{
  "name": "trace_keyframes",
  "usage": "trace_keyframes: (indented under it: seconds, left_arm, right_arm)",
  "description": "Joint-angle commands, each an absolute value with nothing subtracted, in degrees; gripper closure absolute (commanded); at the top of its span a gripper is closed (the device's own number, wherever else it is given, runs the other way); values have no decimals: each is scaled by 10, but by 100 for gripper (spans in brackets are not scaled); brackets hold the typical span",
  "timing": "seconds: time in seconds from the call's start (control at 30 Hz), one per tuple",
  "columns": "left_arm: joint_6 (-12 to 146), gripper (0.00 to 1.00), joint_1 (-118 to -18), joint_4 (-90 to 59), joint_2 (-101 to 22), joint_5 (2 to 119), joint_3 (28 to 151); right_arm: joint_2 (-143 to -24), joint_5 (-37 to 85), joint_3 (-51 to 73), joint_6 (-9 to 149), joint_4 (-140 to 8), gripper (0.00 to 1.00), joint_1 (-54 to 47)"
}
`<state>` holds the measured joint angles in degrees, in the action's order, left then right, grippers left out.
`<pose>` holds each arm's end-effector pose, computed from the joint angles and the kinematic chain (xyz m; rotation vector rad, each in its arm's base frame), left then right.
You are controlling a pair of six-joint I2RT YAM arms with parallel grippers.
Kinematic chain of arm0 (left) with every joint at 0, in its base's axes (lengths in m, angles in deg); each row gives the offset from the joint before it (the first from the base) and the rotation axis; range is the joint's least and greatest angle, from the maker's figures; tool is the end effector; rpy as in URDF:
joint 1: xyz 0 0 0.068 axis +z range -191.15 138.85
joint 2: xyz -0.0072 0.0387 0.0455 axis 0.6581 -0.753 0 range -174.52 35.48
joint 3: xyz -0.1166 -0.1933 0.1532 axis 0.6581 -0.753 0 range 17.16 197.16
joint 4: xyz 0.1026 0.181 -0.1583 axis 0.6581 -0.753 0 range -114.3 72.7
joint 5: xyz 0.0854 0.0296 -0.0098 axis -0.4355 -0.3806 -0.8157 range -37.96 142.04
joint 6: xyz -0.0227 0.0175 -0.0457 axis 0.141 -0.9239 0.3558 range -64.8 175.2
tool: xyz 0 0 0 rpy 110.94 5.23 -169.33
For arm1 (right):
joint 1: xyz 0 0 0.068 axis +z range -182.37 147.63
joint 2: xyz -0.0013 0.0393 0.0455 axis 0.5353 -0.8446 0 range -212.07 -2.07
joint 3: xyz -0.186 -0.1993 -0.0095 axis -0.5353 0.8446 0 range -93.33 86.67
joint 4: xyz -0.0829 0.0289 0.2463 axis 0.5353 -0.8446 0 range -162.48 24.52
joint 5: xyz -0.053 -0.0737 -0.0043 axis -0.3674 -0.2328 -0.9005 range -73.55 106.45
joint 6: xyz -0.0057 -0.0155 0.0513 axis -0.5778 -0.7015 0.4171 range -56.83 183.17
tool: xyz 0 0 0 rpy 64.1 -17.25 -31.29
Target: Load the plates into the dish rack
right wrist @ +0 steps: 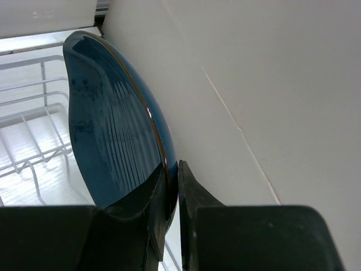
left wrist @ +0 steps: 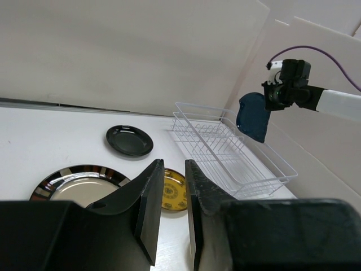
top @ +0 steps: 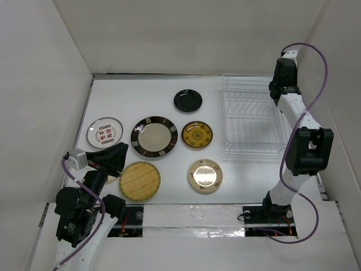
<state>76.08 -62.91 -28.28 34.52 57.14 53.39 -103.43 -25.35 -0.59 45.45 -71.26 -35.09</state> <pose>0.0186 -0.0109 0.3534 0.0901 1.1734 -0.7099 0.4172 -0.0435 0.3366 0.2526 1.9180 -0.9349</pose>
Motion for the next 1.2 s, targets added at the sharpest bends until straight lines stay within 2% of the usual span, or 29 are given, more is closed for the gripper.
trace_keyframes:
  seconds: [0.0,0.27,0.6,1.17]
  left_arm:
    - [762,81,-633,-257,352,569,531]
    - [762,80,-633,-259,352,569,531]
    - [762,80,-633,-257,353,570,531]
    - [762,80,-633,-260,352,569,531]
  right_arm:
    - [-1029,-287,-42,408,-590,100,-328]
    - [-1055,-334,-6,352,-527,100,-303]
    - [-1053,-368,-38,327,-513,100,-309]
    - [-1081,-339,18,367,-532,100,-299]
